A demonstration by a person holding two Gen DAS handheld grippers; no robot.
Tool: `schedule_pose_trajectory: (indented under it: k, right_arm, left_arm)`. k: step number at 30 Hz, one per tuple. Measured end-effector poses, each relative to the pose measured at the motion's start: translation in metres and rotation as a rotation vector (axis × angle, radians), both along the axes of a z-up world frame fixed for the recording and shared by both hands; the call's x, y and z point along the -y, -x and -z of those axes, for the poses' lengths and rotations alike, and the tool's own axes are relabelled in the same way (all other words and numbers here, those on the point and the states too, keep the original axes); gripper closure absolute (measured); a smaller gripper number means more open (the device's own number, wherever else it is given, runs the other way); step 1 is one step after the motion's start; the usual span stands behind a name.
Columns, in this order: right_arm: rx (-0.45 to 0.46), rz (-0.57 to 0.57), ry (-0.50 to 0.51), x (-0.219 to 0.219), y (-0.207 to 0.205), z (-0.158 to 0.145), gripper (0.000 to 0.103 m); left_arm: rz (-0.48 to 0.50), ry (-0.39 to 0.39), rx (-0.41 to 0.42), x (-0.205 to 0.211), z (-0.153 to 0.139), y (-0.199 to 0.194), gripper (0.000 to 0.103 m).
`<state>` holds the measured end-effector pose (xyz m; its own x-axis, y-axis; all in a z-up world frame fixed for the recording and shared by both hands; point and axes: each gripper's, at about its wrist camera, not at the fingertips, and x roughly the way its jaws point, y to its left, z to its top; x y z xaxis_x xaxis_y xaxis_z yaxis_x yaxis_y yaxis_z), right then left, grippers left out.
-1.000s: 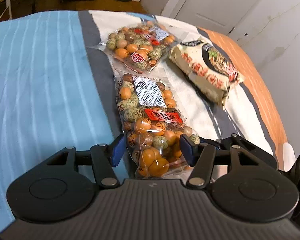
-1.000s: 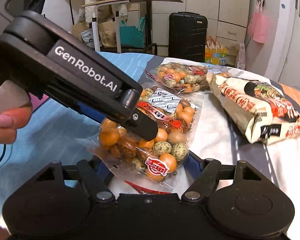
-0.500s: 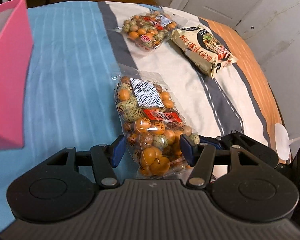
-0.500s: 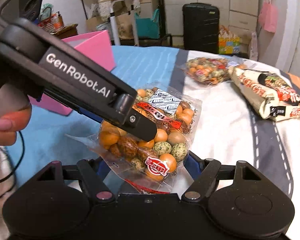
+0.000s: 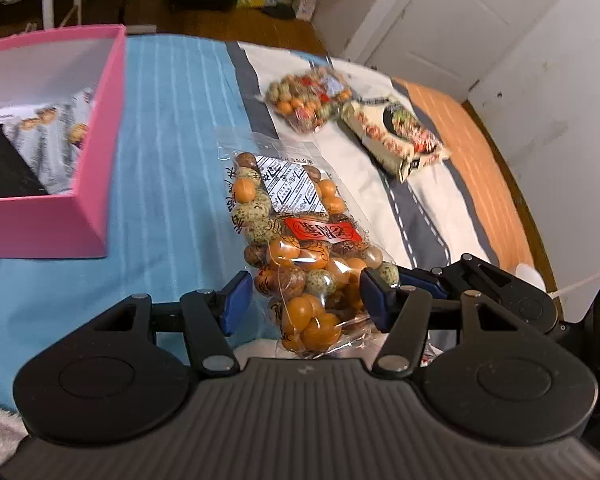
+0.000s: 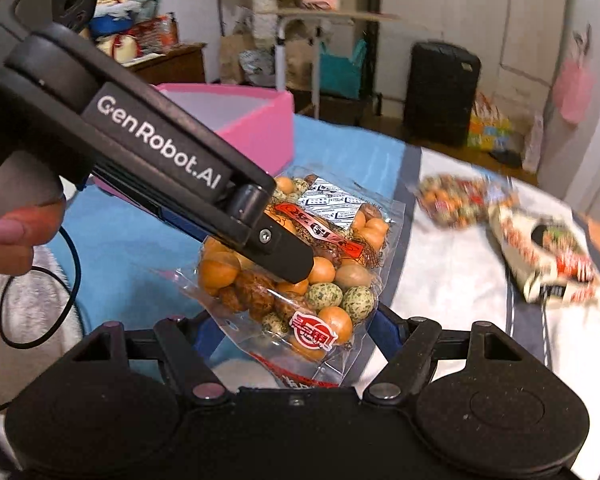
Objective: Organize snacks
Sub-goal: 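Carry the nut bag over the pink box with both tools, then open both tools to drop the nut bag into the pink box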
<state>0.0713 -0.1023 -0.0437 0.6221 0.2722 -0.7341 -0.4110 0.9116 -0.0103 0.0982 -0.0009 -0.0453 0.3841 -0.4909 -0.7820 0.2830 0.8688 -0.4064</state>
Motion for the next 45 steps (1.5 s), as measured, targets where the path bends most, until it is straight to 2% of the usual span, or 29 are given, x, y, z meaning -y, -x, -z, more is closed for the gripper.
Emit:
schedule_pose_trajectory:
  k: [6,10,17,22,27,31,35,37,40,45]
  right_arm:
    - [0.06,-0.094,0.069,-0.037,-0.01,-0.021,0.024]
    - [0.073,-0.145,0.042,-0.058,-0.029,-0.037,0.025]
    - [0.117,-0.284,0.081,-0.112,-0.07,-0.041,0.025]
    - [0.111,-0.368,0.087,-0.145,-0.121,-0.022,0.025]
    - [0.01,-0.408,0.06,-0.161,-0.153,0.001,0.025]
    - [-0.025,-0.399,0.064,-0.165,-0.172,0.014,0.026]
    - [-0.036,-0.398,0.044,-0.164,-0.171,0.015,0.022]
    - [-0.021,-0.428,0.065,-0.165,-0.167,0.014,0.017]
    - [0.06,-0.42,0.082,-0.162,-0.151,0.005,0.01]
    - [0.111,-0.393,-0.016,-0.135,-0.122,-0.019,0.01]
  left_arm:
    - [-0.078,-0.019,0.07,-0.031,-0.028,0.011,0.044]
    - [-0.155,-0.013,0.115,-0.059,-0.046,0.01,0.044]
    - [-0.253,-0.071,0.157,-0.107,-0.062,-0.017,0.043]
    - [-0.346,-0.076,0.137,-0.142,-0.042,-0.059,0.043]
    - [-0.384,-0.071,0.06,-0.162,-0.011,-0.095,0.043]
    - [-0.395,-0.057,0.04,-0.166,0.007,-0.11,0.043]
    - [-0.417,-0.038,0.003,-0.173,0.016,-0.118,0.042]
    - [-0.416,-0.077,0.011,-0.173,0.017,-0.118,0.041]
    - [-0.406,-0.121,0.041,-0.166,0.012,-0.111,0.039]
    - [-0.385,-0.164,0.089,-0.158,-0.009,-0.094,0.039]
